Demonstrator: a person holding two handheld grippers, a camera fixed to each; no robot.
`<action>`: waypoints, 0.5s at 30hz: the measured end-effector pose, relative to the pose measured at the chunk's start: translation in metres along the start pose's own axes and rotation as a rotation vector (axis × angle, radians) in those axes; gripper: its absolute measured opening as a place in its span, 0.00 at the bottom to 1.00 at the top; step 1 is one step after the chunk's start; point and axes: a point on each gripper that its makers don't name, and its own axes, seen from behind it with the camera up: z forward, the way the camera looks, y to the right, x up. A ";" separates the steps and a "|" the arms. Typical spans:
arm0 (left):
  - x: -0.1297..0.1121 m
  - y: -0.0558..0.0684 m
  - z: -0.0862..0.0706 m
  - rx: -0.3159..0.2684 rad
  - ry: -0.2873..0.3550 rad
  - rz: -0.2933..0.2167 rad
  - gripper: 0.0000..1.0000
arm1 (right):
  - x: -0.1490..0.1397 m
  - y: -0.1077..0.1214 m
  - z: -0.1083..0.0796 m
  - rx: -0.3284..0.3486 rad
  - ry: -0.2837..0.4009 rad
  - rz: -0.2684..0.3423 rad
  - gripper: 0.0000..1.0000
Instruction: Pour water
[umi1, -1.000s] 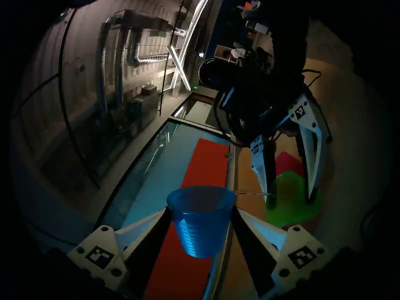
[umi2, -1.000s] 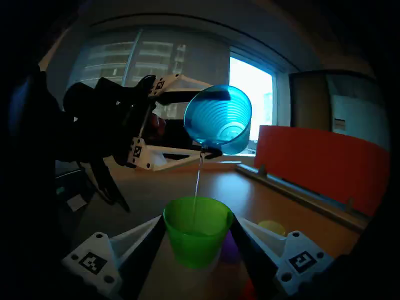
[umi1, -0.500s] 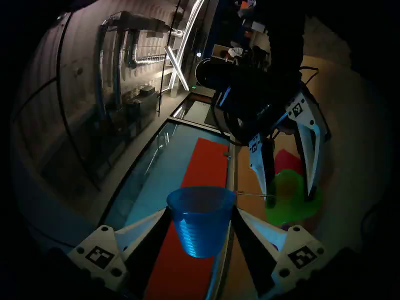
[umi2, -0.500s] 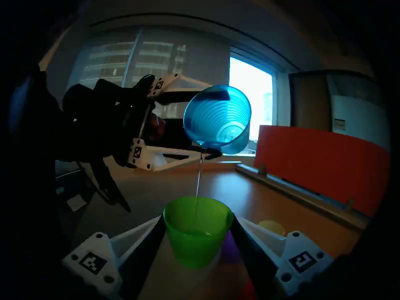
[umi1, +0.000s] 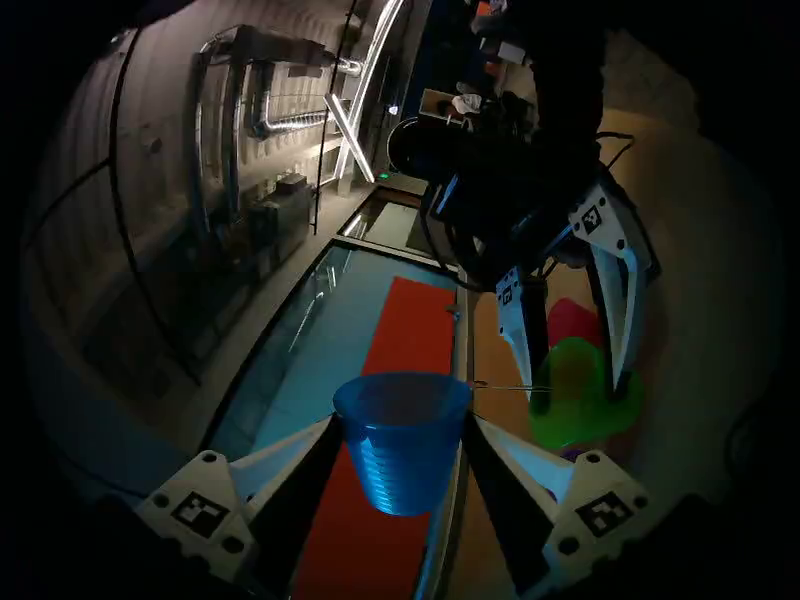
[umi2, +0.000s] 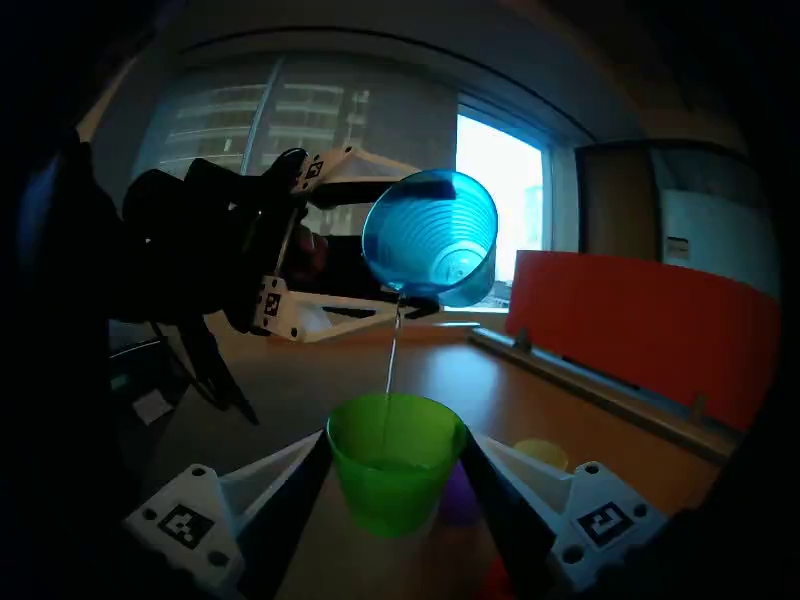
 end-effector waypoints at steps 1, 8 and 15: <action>0.000 0.000 0.000 0.000 0.000 0.001 0.84 | 0.000 0.000 0.000 0.000 0.000 0.000 0.90; 0.000 -0.002 0.001 0.004 0.000 0.013 0.84 | -0.001 0.000 0.001 0.001 0.001 -0.001 0.90; 0.000 -0.002 0.001 0.001 -0.001 0.032 0.84 | -0.001 -0.001 0.000 0.001 0.001 -0.001 0.90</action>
